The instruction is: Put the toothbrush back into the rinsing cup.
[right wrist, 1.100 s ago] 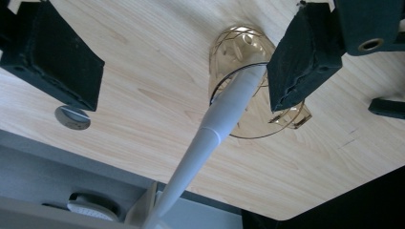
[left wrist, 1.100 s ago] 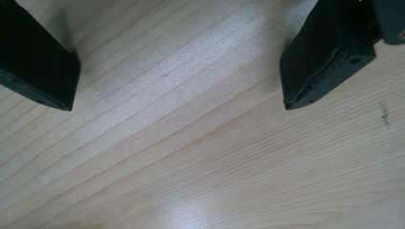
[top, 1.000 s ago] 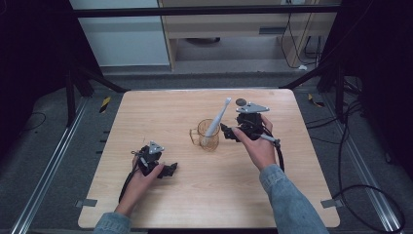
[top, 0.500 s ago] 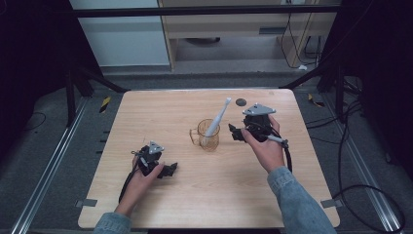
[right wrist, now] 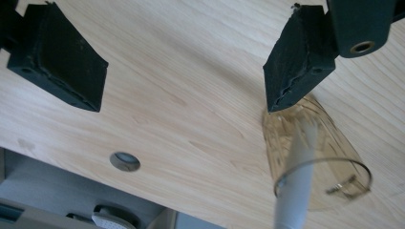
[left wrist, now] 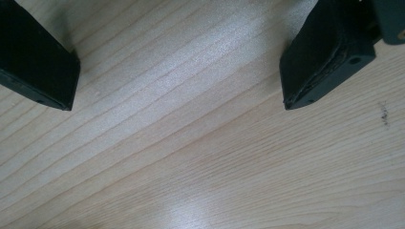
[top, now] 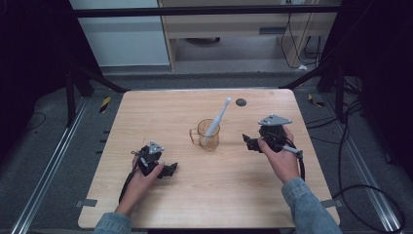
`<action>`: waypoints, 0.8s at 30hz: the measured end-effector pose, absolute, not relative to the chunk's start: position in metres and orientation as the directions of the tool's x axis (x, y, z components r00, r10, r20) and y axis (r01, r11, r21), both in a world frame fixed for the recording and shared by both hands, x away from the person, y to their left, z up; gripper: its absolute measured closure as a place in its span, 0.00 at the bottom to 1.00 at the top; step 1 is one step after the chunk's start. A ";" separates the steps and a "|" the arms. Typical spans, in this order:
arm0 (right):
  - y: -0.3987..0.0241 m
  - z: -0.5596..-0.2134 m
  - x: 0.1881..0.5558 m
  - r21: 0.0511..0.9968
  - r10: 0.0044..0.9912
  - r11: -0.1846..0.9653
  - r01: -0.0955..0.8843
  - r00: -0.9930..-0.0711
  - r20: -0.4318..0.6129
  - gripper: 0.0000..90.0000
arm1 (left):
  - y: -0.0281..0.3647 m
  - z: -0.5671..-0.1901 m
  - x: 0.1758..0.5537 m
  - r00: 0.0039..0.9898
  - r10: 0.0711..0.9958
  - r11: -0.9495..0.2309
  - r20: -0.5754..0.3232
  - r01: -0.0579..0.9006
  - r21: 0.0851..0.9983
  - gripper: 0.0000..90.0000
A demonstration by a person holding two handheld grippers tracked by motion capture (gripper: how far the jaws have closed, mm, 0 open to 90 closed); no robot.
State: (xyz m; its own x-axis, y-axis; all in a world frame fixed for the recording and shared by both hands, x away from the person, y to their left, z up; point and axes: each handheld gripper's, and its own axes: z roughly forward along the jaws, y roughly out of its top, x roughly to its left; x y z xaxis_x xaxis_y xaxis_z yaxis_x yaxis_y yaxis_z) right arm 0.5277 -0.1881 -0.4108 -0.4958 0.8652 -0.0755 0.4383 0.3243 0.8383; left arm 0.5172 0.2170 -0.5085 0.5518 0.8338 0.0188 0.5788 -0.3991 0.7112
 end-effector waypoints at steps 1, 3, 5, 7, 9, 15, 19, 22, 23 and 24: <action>-0.193 -0.414 0.526 0.837 0.868 0.321 0.443 -0.491 -0.073 0.16 | 0.217 -0.509 0.517 0.552 0.834 -0.399 0.019 0.579 0.711 0.00; -0.200 -0.419 0.524 0.836 0.874 0.315 0.450 -0.481 -0.071 0.16 | 0.217 -0.509 0.517 0.551 0.834 -0.399 0.019 0.579 0.711 0.00; -0.207 -0.423 0.523 0.833 0.880 0.310 0.458 -0.470 -0.069 0.16 | 0.217 -0.509 0.517 0.551 0.834 -0.399 0.019 0.579 0.711 0.00; -0.213 -0.428 0.522 0.830 0.886 0.301 0.468 -0.460 -0.062 0.16 | 0.217 -0.509 0.517 0.551 0.834 -0.399 0.019 0.579 0.711 0.00; -0.218 -0.433 0.522 0.819 0.888 0.310 0.482 -0.456 -0.067 0.16 | 0.217 -0.509 0.517 0.551 0.834 -0.399 0.019 0.579 0.711 0.00; -0.229 -0.450 0.526 0.791 0.896 0.308 0.529 -0.440 -0.054 0.16 | 0.217 -0.509 0.517 0.551 0.834 -0.399 0.019 0.579 0.711 0.00; -0.237 -0.462 0.534 0.774 0.910 0.290 0.562 -0.412 -0.041 0.16 | 0.217 -0.509 0.517 0.551 0.834 -0.399 0.019 0.579 0.711 0.00; -0.242 -0.469 0.541 0.762 0.920 0.274 0.586 -0.392 -0.030 0.16 | 0.217 -0.509 0.517 0.551 0.834 -0.398 0.019 0.579 0.711 0.00; -0.244 -0.472 0.544 0.761 0.921 0.272 0.589 -0.387 -0.029 0.16 | 0.217 -0.509 0.517 0.551 0.834 -0.399 0.019 0.579 0.711 0.00; -0.245 -0.473 0.545 0.759 0.924 0.264 0.596 -0.381 -0.022 0.16 | 0.217 -0.509 0.517 0.551 0.834 -0.399 0.019 0.579 0.711 0.00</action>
State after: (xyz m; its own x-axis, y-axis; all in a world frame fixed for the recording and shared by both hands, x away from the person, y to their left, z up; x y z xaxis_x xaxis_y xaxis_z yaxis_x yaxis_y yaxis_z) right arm 0.5448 -0.2450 -0.4730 -0.3812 0.9242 -0.0222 0.5957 0.2639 0.7586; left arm 0.5171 0.2170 -0.5085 0.5511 0.8342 0.0195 0.5789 -0.3990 0.7111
